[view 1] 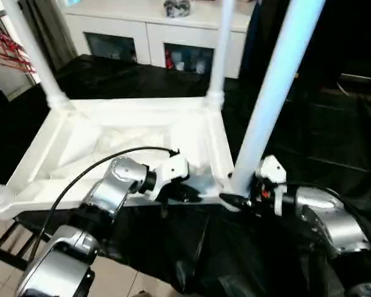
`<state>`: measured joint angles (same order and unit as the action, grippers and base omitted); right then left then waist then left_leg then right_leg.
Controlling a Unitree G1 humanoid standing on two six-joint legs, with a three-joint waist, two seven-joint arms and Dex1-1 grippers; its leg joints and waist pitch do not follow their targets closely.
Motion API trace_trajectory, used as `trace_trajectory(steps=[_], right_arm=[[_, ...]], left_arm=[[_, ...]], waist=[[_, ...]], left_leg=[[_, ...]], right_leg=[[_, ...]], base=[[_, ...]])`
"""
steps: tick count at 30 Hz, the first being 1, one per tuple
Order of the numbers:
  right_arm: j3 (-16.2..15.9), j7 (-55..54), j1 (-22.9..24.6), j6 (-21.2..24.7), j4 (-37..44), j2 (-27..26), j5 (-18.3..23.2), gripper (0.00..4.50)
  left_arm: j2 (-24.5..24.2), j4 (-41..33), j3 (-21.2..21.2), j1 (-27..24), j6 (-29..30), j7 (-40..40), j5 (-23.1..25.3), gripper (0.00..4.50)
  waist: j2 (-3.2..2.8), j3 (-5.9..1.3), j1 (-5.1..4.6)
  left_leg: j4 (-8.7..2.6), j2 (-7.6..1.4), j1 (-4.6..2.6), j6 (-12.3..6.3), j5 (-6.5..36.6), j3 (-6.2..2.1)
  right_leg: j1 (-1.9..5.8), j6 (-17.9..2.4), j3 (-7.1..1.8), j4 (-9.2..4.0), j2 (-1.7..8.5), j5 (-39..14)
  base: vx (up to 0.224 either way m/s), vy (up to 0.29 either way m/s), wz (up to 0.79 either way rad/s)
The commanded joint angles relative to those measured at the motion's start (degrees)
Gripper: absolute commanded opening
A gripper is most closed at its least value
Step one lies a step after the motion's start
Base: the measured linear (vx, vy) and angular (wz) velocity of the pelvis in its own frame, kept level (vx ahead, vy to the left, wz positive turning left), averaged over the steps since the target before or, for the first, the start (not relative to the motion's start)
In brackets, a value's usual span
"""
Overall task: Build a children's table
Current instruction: Rotate leg to tighten
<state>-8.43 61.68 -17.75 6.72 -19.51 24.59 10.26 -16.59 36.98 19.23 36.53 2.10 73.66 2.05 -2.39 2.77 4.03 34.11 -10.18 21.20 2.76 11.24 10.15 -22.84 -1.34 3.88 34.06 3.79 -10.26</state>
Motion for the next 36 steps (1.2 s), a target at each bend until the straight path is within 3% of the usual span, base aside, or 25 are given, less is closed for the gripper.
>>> trace_trajectory(steps=[1,8,11,13,14,16,18,20,21,24,25,27,29,36], right_arm=[[-2.6,2.41,0.93,1.42,1.59,-0.3,0.47,2.8],[-2.85,1.09,1.63,2.34,2.49,-1.08,0.38,2.74],[-0.63,-9.56,0.56,1.5,-1.41,-5.36,-2.39,2.73],[1.69,-20.23,-1.44,1.57,-6.01,-9.01,-4.43,2.72],[1.69,-20.23,-1.44,1.57,-6.01,-9.01,-4.43,2.72],[5.19,-32.74,-3.79,2.19,-11.02,-13.94,-4.97,2.72],[6.02,-36.02,-4.36,2.55,-12.11,-15.4,-4.96,2.72],[6.02,-36.02,-4.36,2.55,-12.11,-15.4,-4.96,2.72],[6.02,-36.02,-4.36,2.55,-12.11,-15.4,-4.96,2.72],[6.02,-36.02,-4.36,2.55,-12.11,-15.4,-4.96,2.72],[6.56,-39.01,-4.94,2.58,-13.15,-16.84,-5.11,3.28],[6.92,-41.47,-7.24,0.59,-15.45,-20.99,-4.41,3.42],[7.29,-40.85,-7.78,0.36,-15.47,-22.03,-3.99,3.48],[5.81,-34.9,-6.81,-0.12,-11.9,-18.12,-3.94,4.16]], left_arm=[[0.4,-2.22,1.14,0.07,0.18,0.93,-0.76,0.0],[1.32,-1.79,0.55,0.04,0.41,-1.07,-0.34,0.0],[4.87,1.8,-1.45,1.84,0.29,-10.8,1.0,0.0],[6.99,4.27,-2.12,3.2,0.86,-17.01,2.25,0.0],[6.99,4.27,-2.12,3.2,0.86,-17.01,2.25,0.0],[9.84,7.07,-2.65,4.97,2.5,-23.88,3.42,0.0],[10.79,7.88,-2.9,5.51,2.92,-25.87,3.58,0.0],[10.79,7.88,-2.9,5.51,2.92,-25.87,3.58,0.0],[10.79,7.88,-2.9,5.51,2.92,-25.87,3.58,0.0],[10.79,7.88,-2.9,5.51,2.92,-25.87,3.58,0.0],[11.88,8.73,-3.17,6.12,3.5,-28.27,3.81,0.0],[14.62,9.65,-1.92,6.01,2.82,-31.02,5.13,0.0],[15.05,9.65,-1.53,5.58,1.78,-30.67,5.55,0.0],[12.03,7.08,-1.42,3.78,-1.4,-23.98,3.69,0.0]], waist=[[0.88,-3.52,0.12],[0.79,-3.51,0.18],[1.03,-3.34,-0.07],[1.09,-3.16,-0.45],[1.1,-3.15,-0.59],[0.93,-3.05,-1.23],[1.0,-3.07,-1.4],[1.09,-3.19,-1.29],[1.0,-3.36,-1.26],[0.98,-3.37,-1.28],[0.79,-3.3,-1.37],[0.6,-3.19,-1.84],[0.81,-3.19,-1.84],[0.98,-3.47,-1.78]], left_leg=[[-3.94,-3.35,-0.35,-5.48,8.56,-0.92],[-3.88,-3.26,-0.42,-5.32,8.73,-0.88],[-3.92,-3.08,-0.5,-4.2,9.46,-0.83],[-4.13,-2.8,-0.82,-2.7,11.43,-1.0],[-4.12,-2.76,-0.79,-2.37,11.57,-1.03],[-4.39,-2.77,-0.86,-1.35,12.89,-1.22],[-4.43,-2.66,-0.9,-1.16,13.35,-1.29],[-4.28,-2.66,-0.76,-2.26,12.62,-1.17],[-4.24,-2.75,-0.45,-3.19,10.9,-1.16],[-4.16,-2.75,-0.42,-3.89,10.41,-1.08],[-4.22,-2.83,-0.49,-3.78,10.63,-1.05],[-4.33,-2.62,-0.59,-2.74,13.01,-1.14],[-4.34,-2.63,-0.72,-2.75,13.59,-1.14],[-4.15,-2.77,-0.27,-4.75,10.45,-1.08]], right_leg=[[3.09,-12.94,-2.81,-3.93,4.95,-11.54],[2.99,-13.0,-2.73,-4.02,4.89,-11.9],[2.68,-12.36,-2.78,-4.38,4.86,-14.28],[2.66,-10.61,-2.62,-5.1,4.94,-20.27],[2.6,-10.2,-2.64,-5.15,4.96,-21.31],[2.42,-9.44,-2.6,-5.37,4.89,-23.5],[2.45,-9.04,-2.57,-5.54,4.92,-23.79],[2.6,-9.12,-2.73,-5.49,5.02,-21.88],[2.81,-9.85,-2.75,-5.03,4.97,-18.22],[2.86,-10.73,-2.71,-4.85,5.0,-16.07],[2.71,-10.92,-2.73,-4.89,4.99,-16.28],[2.66,-10.76,-2.56,-5.29,4.95,-18.88],[2.59,-10.31,-2.6,-5.46,4.97,-20.19],[3.01,-11.46,-2.71,-4.68,5.15,-14.78]], base=[[0.0,0.0,0.0],[0.0,0.0,0.0],[0.0,0.0,0.0],[0.0,0.0,0.0],[0.0,0.0,0.0],[0.0,0.0,0.0],[0.0,0.0,0.0],[0.0,0.0,0.0],[0.0,0.0,0.0],[0.0,0.0,0.0],[0.0,0.0,0.0],[0.0,0.0,0.0],[0.0,0.0,0.0],[0.0,0.0,0.0]])
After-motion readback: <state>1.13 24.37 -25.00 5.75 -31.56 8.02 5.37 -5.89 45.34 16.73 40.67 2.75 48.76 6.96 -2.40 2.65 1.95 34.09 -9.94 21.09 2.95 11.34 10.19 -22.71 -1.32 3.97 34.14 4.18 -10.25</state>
